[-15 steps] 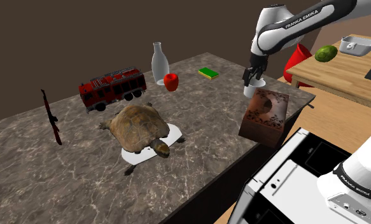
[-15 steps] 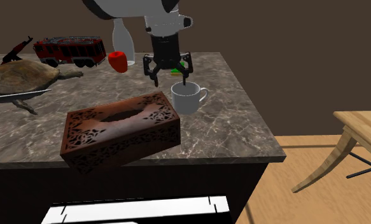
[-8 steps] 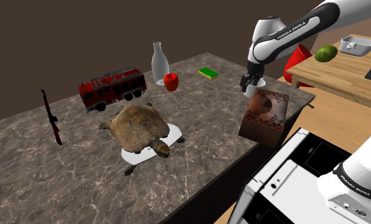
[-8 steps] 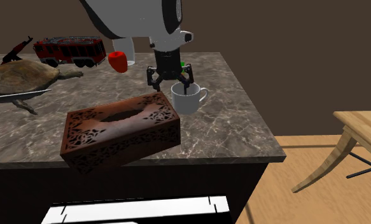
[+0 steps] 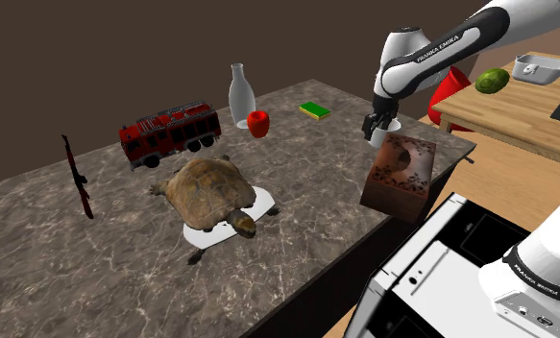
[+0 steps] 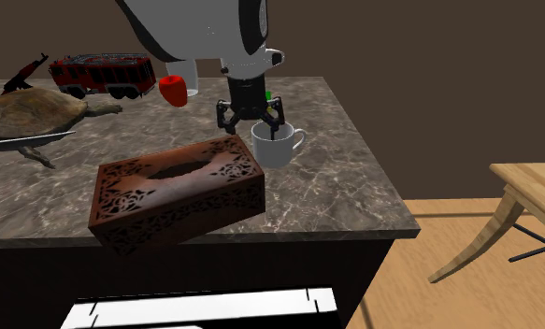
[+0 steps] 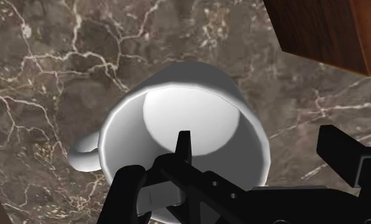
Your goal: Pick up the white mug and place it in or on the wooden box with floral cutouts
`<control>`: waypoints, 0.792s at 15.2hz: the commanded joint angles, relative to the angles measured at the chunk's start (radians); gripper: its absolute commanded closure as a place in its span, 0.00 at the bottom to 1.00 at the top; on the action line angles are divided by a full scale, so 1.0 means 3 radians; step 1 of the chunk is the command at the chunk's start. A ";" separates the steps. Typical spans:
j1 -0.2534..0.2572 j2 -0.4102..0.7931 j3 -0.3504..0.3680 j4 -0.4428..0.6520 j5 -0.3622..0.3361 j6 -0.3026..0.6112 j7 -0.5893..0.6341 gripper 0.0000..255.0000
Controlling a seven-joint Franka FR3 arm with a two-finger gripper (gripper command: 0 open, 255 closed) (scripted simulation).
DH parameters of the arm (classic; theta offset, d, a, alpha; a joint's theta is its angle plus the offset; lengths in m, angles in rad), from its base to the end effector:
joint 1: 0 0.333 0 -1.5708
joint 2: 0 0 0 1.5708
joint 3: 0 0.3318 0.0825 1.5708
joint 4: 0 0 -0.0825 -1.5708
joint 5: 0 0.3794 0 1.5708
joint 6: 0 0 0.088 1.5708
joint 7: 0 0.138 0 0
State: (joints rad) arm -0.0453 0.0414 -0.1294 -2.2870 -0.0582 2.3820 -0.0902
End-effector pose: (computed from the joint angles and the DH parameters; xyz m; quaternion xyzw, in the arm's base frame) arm 0.5155 -0.0928 0.3275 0.9991 -0.0215 0.0236 0.0266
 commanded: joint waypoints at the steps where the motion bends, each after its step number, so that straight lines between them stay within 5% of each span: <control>1: 0.0000 0.0000 0.0000 0.0000 0.0000 0.0000 0.0000 1.00; 12: 0.0001 -0.0057 0.0000 0.0031 -0.0005 -0.0088 0.0001 1.00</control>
State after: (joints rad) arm -0.0452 0.0302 -0.1295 -2.2836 -0.0593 2.3674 -0.0901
